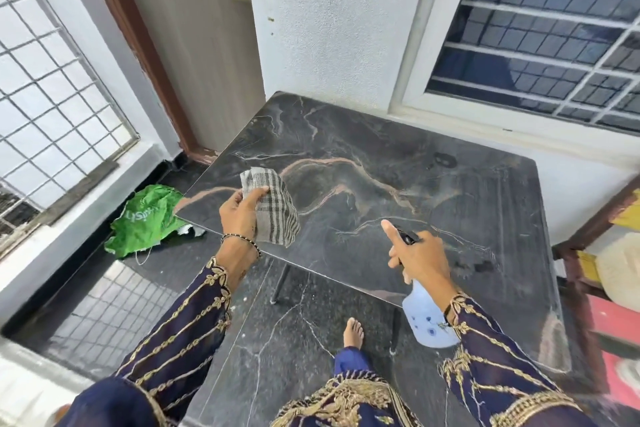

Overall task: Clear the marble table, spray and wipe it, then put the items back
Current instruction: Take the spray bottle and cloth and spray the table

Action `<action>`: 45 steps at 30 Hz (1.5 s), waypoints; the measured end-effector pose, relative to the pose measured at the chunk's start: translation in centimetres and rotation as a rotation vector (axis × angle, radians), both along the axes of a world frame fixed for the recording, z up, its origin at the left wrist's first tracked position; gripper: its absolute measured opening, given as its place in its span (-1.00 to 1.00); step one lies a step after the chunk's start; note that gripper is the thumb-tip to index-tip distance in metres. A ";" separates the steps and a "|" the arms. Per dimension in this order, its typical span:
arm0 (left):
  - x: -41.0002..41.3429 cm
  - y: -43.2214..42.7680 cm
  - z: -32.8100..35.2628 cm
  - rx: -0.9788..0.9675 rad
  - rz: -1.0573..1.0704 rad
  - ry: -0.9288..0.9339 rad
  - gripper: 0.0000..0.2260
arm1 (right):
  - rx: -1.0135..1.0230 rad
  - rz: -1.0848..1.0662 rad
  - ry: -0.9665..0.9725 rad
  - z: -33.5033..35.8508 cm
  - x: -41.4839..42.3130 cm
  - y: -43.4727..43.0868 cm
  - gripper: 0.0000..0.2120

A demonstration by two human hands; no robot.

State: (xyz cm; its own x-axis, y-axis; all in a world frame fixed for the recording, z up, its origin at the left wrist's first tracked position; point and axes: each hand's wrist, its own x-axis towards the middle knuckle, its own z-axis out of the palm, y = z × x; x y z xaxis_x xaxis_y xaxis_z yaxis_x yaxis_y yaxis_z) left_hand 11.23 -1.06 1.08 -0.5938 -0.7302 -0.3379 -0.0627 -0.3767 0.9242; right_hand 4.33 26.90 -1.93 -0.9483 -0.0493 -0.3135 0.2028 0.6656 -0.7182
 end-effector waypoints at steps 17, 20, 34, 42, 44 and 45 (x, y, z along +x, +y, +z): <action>-4.3 11.2 0.0 0.036 -0.328 0.003 -0.91 | -0.026 -0.455 -0.008 -0.3 5.1 14.7 -0.27; -5.5 12.9 0.0 0.029 -0.386 0.004 -0.92 | -0.014 -0.618 0.049 -0.3 5.3 16.4 -0.17; -12.7 21.1 -1.1 0.009 -0.461 -0.037 -0.84 | 0.066 -0.536 0.064 -1.3 -2.6 24.9 -0.20; -19.0 26.7 -1.0 -0.021 -0.273 -0.077 -0.95 | 0.027 -0.300 -0.029 -2.7 -14.8 27.1 -0.13; -20.4 28.1 -1.0 -0.026 -0.230 -0.077 -0.95 | -0.054 -0.289 -0.034 -2.6 -17.3 27.2 -0.19; -20.9 28.7 -0.9 -0.022 -0.210 -0.074 -0.94 | -0.055 -0.265 -0.038 -2.5 -18.5 27.4 -0.20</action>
